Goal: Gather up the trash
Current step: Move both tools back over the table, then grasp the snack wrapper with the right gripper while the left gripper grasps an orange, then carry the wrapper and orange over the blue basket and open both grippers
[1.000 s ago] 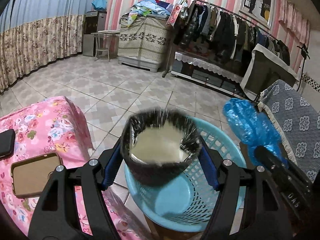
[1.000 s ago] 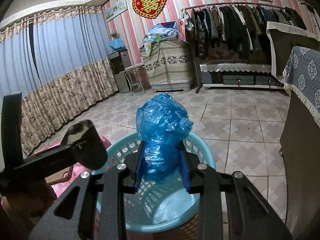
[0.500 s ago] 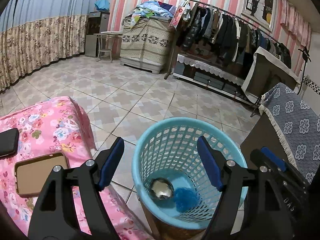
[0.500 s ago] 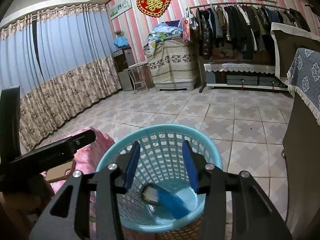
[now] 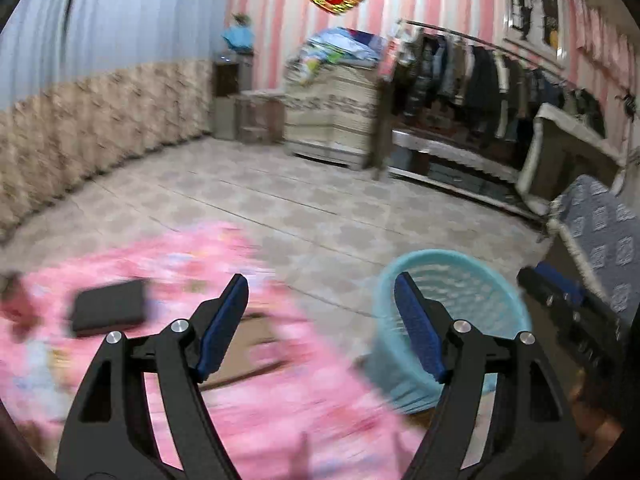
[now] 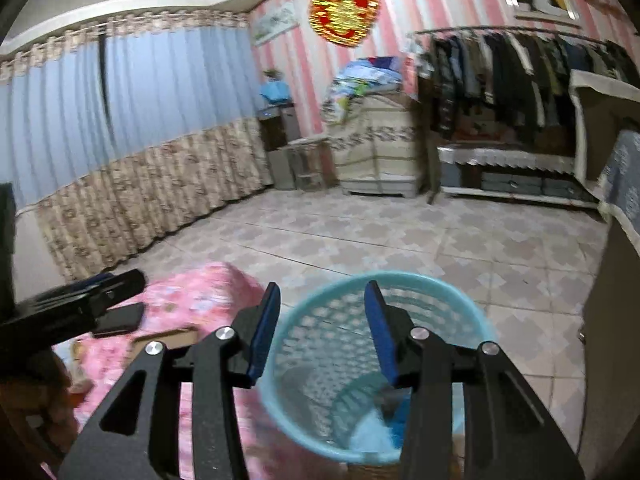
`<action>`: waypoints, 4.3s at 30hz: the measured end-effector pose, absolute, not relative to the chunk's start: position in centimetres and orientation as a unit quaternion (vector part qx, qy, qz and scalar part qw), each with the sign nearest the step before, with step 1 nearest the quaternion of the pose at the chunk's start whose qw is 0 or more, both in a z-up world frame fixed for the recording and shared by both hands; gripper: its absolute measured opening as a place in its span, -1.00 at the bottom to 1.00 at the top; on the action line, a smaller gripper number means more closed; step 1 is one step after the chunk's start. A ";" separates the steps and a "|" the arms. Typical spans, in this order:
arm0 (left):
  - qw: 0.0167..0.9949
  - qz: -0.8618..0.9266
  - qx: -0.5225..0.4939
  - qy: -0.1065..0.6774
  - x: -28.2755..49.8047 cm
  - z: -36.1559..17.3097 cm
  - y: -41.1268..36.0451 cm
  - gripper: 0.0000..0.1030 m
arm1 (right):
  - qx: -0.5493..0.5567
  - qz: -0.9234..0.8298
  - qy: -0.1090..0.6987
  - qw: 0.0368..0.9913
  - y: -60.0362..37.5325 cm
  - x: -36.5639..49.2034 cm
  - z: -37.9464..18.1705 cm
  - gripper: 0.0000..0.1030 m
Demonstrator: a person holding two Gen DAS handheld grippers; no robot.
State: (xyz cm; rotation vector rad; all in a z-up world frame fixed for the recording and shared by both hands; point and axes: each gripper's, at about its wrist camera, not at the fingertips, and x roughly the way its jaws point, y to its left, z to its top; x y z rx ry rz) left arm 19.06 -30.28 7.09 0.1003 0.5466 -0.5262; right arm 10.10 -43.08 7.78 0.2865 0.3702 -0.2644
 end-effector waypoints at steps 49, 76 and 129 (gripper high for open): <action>0.905 -0.021 -0.033 0.423 14.9 -3.5 4.7 0.56 | 0.094 0.103 0.215 0.967 -15.8 16.5 6.0 -0.99; 0.885 -0.017 -0.074 0.460 15.4 -5.3 6.5 -0.13 | 0.095 0.111 0.215 0.966 -16.7 15.9 5.6 -0.99; 0.957 -0.070 -0.056 0.275 17.4 7.7 -2.4 -0.13 | 0.138 0.062 0.152 0.977 -24.2 14.7 8.4 -0.99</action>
